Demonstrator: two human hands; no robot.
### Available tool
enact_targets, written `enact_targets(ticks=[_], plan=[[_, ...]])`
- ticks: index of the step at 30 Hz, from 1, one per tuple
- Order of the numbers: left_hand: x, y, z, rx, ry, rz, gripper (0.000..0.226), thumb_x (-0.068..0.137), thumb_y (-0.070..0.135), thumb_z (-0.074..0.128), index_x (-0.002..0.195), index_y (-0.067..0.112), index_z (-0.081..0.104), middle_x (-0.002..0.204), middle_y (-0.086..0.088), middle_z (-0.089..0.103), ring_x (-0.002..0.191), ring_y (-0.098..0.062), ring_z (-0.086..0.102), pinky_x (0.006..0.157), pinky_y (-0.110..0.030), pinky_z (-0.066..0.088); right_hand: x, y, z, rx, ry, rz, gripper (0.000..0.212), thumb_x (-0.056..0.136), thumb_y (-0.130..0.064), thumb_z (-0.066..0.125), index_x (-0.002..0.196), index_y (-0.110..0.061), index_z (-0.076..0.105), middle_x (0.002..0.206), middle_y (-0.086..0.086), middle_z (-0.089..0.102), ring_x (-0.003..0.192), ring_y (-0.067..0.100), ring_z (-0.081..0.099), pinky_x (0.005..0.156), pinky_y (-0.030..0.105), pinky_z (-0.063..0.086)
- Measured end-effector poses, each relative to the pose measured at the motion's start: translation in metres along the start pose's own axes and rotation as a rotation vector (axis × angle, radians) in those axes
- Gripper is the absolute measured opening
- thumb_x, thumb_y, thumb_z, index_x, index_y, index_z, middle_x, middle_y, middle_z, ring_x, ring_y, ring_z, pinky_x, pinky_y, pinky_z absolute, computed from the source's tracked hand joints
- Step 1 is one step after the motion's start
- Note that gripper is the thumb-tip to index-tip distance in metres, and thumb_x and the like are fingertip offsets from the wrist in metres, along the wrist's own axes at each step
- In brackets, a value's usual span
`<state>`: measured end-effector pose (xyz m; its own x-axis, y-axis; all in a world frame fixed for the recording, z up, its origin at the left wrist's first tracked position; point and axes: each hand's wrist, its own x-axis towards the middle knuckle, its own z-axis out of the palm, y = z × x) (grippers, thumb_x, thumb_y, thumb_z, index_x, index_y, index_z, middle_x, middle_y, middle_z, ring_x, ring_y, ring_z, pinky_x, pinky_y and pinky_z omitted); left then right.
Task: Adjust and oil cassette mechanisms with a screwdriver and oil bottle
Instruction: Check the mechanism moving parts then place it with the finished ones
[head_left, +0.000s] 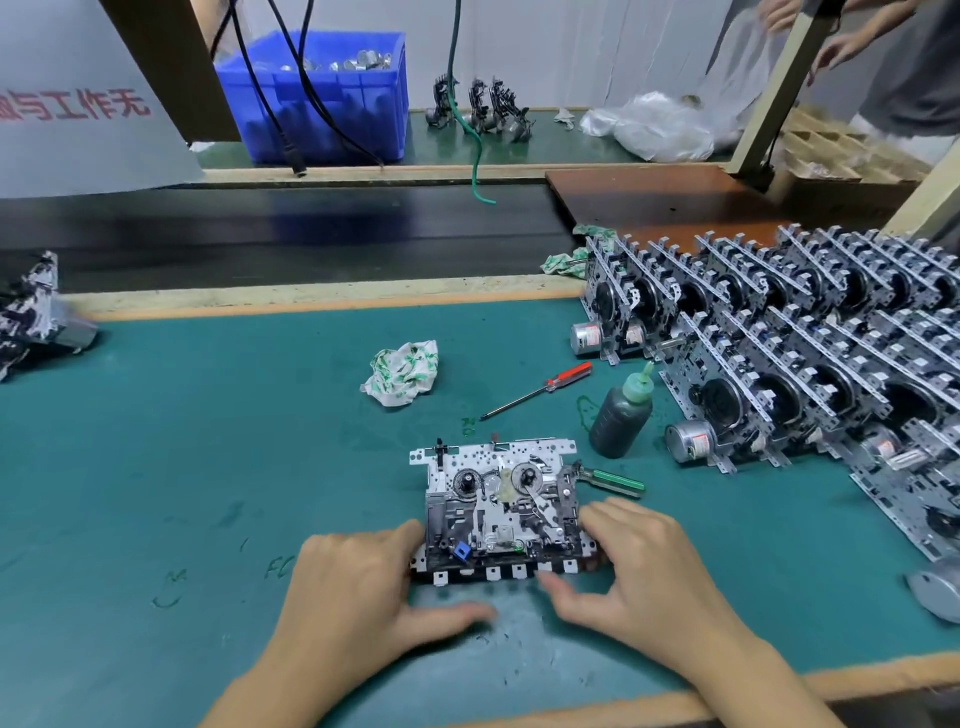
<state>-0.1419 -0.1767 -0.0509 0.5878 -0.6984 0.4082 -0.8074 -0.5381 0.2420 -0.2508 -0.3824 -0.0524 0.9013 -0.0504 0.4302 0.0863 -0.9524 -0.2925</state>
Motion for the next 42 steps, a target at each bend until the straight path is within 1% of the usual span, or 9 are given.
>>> enact_targets(ticks=[6,13,19,23,26,29,33,37,42], plan=[[0.006,0.011,0.007,0.014,0.044,-0.179,0.063,0.059,0.075,0.047,0.041,0.015,0.042,0.029,-0.002,0.037,0.026,-0.021,0.042,0.036,-0.019,0.023,0.0,0.002,-0.001,0.028,-0.023,0.01,0.047,0.069,-0.059,0.059,0.064,-0.023,0.029,0.06,-0.014,0.025,0.054,0.008,0.027,0.051,0.02,0.02],[0.004,0.004,0.004,-0.045,-0.017,-0.104,0.069,0.049,0.091,0.043,0.056,0.024,0.026,0.034,0.005,0.028,0.029,-0.015,0.041,0.032,-0.023,0.032,0.0,0.001,0.001,0.009,-0.013,0.026,0.044,0.073,-0.055,0.057,0.065,-0.023,0.027,0.061,-0.015,0.022,0.053,0.007,0.026,0.054,0.016,0.018],[-0.001,0.003,0.006,-0.051,-0.025,0.004,0.066,0.056,0.086,0.047,0.049,0.022,0.039,0.034,0.005,0.039,0.03,-0.011,0.042,0.033,-0.017,0.03,0.0,0.0,0.001,0.015,0.04,0.073,0.048,0.067,-0.061,0.059,0.063,-0.022,0.031,0.058,-0.012,0.026,0.051,0.01,0.027,0.051,0.021,0.021],[-0.001,0.007,0.008,-0.034,0.04,-0.061,0.057,0.061,0.078,0.049,0.048,0.022,0.046,0.033,0.0,0.041,0.03,-0.017,0.046,0.033,-0.019,0.033,0.0,0.007,-0.001,0.073,-0.078,0.0,0.041,0.075,-0.056,0.057,0.067,-0.022,0.035,0.06,-0.009,0.036,0.055,0.011,0.035,0.053,0.023,0.028],[0.001,0.009,0.006,-0.025,0.073,-0.095,0.056,0.06,0.077,0.051,0.052,0.025,0.032,0.032,0.0,0.037,0.028,-0.019,0.043,0.032,-0.022,0.032,-0.002,0.009,-0.001,0.063,-0.095,-0.033,0.041,0.083,-0.052,0.053,0.064,-0.018,0.04,0.06,-0.005,0.041,0.056,0.011,0.035,0.053,0.026,0.032],[0.001,0.009,0.005,0.001,0.084,-0.113,0.059,0.061,0.077,0.051,0.053,0.023,0.027,0.032,-0.001,0.034,0.027,-0.019,0.039,0.032,-0.022,0.028,-0.001,0.008,0.0,0.075,-0.084,-0.04,0.042,0.082,-0.051,0.055,0.063,-0.016,0.041,0.06,-0.006,0.04,0.057,0.011,0.033,0.052,0.026,0.031],[0.001,0.008,0.006,0.015,0.09,-0.146,0.065,0.062,0.074,0.051,0.041,0.014,0.039,0.031,-0.001,0.033,0.026,-0.018,0.037,0.032,-0.022,0.025,0.0,0.009,-0.002,0.103,-0.092,-0.065,0.045,0.072,-0.053,0.063,0.062,-0.017,0.039,0.061,-0.009,0.033,0.056,0.011,0.031,0.051,0.026,0.03],[0.004,0.005,0.005,-0.04,0.084,-0.097,0.075,0.069,0.083,0.042,0.041,0.014,0.041,0.03,0.0,0.034,0.027,-0.021,0.037,0.035,-0.017,0.026,0.001,0.005,0.0,0.068,-0.056,-0.039,0.042,0.076,-0.054,0.056,0.065,-0.022,0.032,0.061,-0.011,0.029,0.054,0.011,0.029,0.05,0.025,0.026],[0.004,0.003,0.002,-0.085,0.007,-0.071,0.069,0.055,0.085,0.046,0.044,0.018,0.035,0.031,0.001,0.033,0.028,-0.019,0.036,0.035,-0.015,0.027,0.001,0.006,-0.002,0.079,-0.074,-0.034,0.045,0.075,-0.055,0.057,0.065,-0.021,0.03,0.061,-0.012,0.028,0.054,0.01,0.027,0.051,0.023,0.021]])
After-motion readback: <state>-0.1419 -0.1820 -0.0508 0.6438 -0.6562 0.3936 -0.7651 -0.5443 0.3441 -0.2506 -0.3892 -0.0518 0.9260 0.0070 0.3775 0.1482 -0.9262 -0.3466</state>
